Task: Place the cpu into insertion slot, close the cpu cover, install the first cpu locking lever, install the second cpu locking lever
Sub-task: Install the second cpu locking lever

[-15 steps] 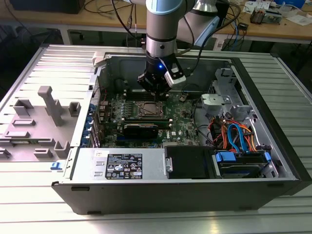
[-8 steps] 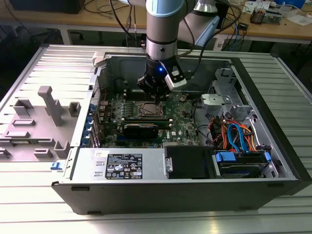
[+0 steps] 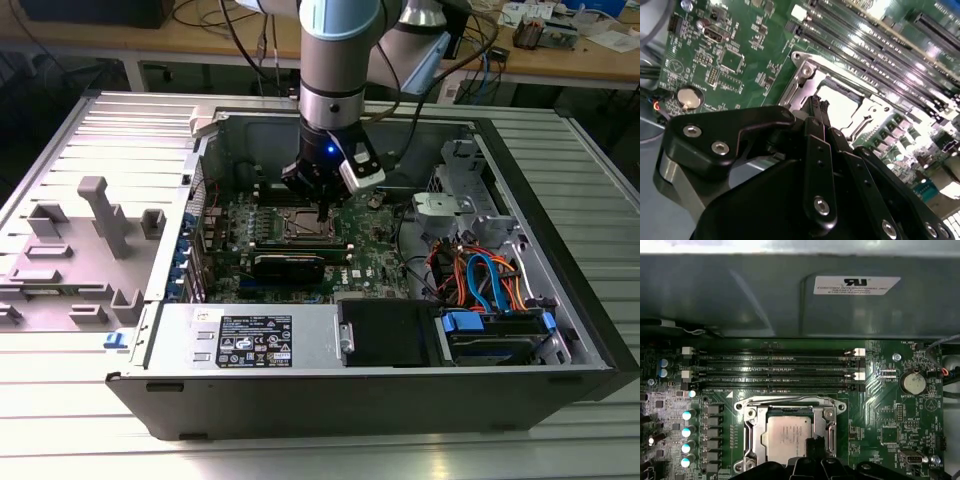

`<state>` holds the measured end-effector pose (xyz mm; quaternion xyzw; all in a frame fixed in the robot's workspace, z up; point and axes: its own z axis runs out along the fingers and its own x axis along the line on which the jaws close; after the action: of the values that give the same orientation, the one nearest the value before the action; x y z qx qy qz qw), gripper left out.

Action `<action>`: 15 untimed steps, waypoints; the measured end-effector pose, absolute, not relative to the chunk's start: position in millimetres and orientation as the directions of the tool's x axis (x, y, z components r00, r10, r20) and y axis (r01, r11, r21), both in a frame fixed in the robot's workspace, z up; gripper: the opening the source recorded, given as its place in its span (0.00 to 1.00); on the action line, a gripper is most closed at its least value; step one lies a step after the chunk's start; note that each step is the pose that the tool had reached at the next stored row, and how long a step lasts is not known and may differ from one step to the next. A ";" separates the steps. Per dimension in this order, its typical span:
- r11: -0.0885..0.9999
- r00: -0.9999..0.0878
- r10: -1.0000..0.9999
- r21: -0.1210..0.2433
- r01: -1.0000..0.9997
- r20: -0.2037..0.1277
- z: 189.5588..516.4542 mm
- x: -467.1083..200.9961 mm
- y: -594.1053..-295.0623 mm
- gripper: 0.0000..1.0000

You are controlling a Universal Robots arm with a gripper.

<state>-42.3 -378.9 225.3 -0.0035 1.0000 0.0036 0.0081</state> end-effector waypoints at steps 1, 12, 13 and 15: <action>1.000 -1.000 -0.007 0.007 -0.007 -0.016 226.9 -42.4 -379.1 0.11; 1.000 -1.000 -0.007 0.007 -0.007 -0.016 238.3 -42.3 -389.9 0.11; 1.000 -1.000 -0.007 0.007 -0.007 -0.016 238.3 -42.3 -392.8 0.11; 1.000 -1.000 -0.007 0.007 -0.007 -0.016 238.3 -42.8 -409.5 0.11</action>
<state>-42.8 -409.5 238.3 -0.0036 1.0000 0.0036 0.0082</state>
